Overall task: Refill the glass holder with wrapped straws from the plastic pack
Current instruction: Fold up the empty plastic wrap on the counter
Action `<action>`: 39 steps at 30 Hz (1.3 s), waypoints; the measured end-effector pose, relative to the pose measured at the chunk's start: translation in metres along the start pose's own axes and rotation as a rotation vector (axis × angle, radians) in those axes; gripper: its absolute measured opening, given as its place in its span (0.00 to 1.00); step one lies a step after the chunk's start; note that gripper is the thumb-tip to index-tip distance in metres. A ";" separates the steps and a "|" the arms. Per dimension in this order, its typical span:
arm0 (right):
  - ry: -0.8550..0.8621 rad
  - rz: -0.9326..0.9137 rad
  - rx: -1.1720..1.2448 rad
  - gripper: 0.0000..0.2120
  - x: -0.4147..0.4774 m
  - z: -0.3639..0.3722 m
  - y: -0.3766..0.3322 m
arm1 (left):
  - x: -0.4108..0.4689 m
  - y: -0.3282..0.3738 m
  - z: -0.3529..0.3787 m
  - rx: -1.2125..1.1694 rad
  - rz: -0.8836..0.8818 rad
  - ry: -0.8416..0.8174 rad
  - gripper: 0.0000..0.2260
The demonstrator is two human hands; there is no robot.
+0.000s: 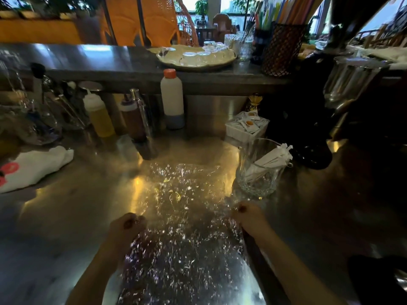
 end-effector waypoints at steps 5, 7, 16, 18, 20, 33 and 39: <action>-0.020 -0.020 0.300 0.02 -0.004 -0.013 -0.015 | -0.031 0.040 0.002 -0.080 -0.033 -0.043 0.19; -0.097 0.016 0.315 0.06 -0.007 -0.010 -0.008 | -0.039 0.044 0.007 -0.087 -0.019 -0.024 0.13; -0.186 0.120 0.331 0.00 0.000 -0.013 0.003 | -0.042 0.058 0.008 -0.250 -0.102 0.062 0.03; -0.193 0.106 0.322 0.02 0.002 -0.014 0.004 | -0.039 0.062 0.009 -0.238 -0.065 0.063 0.07; -0.213 0.116 0.357 0.06 0.001 -0.014 0.005 | -0.042 0.065 0.010 -0.256 -0.060 0.048 0.08; -0.278 0.229 0.418 0.10 0.003 -0.014 0.003 | -0.046 0.076 0.026 -0.285 -0.197 0.058 0.02; -0.193 0.205 0.369 0.06 0.009 -0.019 0.003 | -0.039 0.075 0.016 -0.253 -0.076 0.074 0.05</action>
Point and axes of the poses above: each hand's wrist, its own x-axis towards the middle knuckle, its own z-axis out of the palm, y = z × x, the point moved 2 cm from there along x, towards the middle knuckle, and after that the axes turned 6 degrees about y, right-handed, at the moved point
